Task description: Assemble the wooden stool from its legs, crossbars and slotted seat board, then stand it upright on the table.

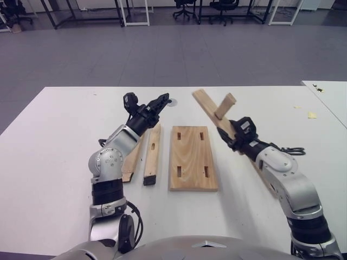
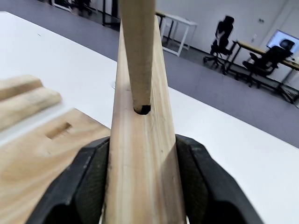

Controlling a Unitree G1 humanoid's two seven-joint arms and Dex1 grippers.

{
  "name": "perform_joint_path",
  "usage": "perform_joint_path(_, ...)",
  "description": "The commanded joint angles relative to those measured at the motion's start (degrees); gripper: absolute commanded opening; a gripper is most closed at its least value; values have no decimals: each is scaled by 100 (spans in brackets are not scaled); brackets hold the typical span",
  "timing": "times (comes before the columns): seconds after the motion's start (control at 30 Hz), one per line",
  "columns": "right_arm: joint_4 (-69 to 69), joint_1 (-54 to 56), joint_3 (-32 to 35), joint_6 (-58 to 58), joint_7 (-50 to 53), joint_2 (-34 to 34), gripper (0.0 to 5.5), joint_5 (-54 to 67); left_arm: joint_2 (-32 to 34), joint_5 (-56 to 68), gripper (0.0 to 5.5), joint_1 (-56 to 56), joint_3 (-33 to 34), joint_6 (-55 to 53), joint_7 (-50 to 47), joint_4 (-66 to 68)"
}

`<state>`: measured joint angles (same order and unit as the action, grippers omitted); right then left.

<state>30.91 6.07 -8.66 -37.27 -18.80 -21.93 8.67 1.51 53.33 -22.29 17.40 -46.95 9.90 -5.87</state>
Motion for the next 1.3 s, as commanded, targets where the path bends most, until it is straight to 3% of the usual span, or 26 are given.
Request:
perform_joint_path(0.03, 259, 258, -225, 133, -28, 154, 207, -39, 45, 298, 283, -273, -37, -397, -180, 30)
perform_joint_path(0.4, 293, 182, -542, 504, -460, -37, 207, -144, 127, 635, 283, -176, -237, -452, 133, -353)
perform_joint_path(0.7, 310, 142, -490, 753, -583, -23, 207, -116, 193, 757, 129, 4, -341, -470, 91, -516)
perform_joint_path(0.9, 297, 46, -477, 894, -717, -53, 207, -71, 151, 1051, 108, 57, -263, -397, 27, -683)
perform_joint_path(0.93, 287, 1, -456, 883, -717, -55, 246, -52, 144, 1154, 108, 79, -198, -392, -49, -768)
perform_joint_path(1.17, 250, -709, -236, 956, -768, -215, 370, -50, 327, 1274, 101, 402, 288, -203, -1103, -1364)
perform_joint_path(1.3, 138, -1543, 237, 1355, -1572, -1068, 373, 106, 441, 1735, 101, 1373, 581, -342, -2499, -2609)
